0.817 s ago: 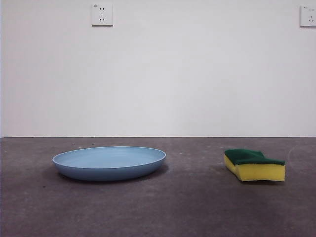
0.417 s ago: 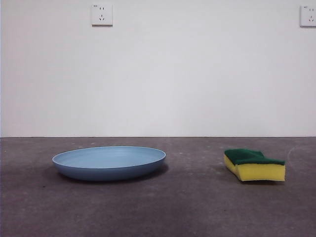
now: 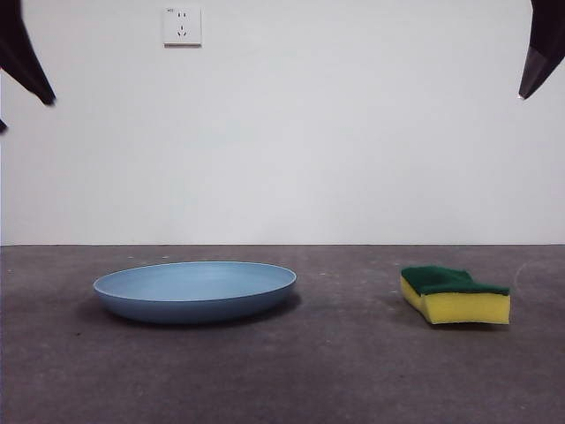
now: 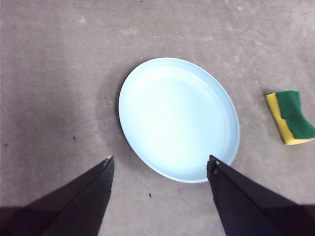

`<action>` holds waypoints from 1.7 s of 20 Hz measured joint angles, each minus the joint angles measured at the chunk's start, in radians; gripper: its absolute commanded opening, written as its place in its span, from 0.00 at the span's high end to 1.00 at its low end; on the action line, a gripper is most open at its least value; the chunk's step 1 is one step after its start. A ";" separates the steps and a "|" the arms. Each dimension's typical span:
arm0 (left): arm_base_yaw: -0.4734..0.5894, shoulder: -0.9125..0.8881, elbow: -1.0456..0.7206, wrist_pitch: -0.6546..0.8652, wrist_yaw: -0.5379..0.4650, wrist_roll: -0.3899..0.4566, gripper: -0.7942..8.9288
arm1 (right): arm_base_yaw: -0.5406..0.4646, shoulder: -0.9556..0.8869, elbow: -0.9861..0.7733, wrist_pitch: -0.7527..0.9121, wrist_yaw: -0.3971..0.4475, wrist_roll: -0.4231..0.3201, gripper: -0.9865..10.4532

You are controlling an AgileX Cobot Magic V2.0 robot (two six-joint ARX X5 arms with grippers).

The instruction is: Pick up the plate,pick up the cloth,clean the plate with the cloth

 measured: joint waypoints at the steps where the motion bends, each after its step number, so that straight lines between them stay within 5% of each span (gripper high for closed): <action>1: -0.005 0.038 0.003 0.012 -0.010 0.000 0.59 | 0.000 0.000 0.000 0.000 0.000 0.000 0.53; 16: -0.105 0.646 0.218 0.189 -0.140 -0.008 0.60 | 0.000 0.000 0.000 0.000 -0.052 0.023 0.53; 34: -0.147 0.757 0.228 0.229 -0.172 -0.009 0.61 | 0.000 0.000 0.000 0.000 -0.052 0.039 0.53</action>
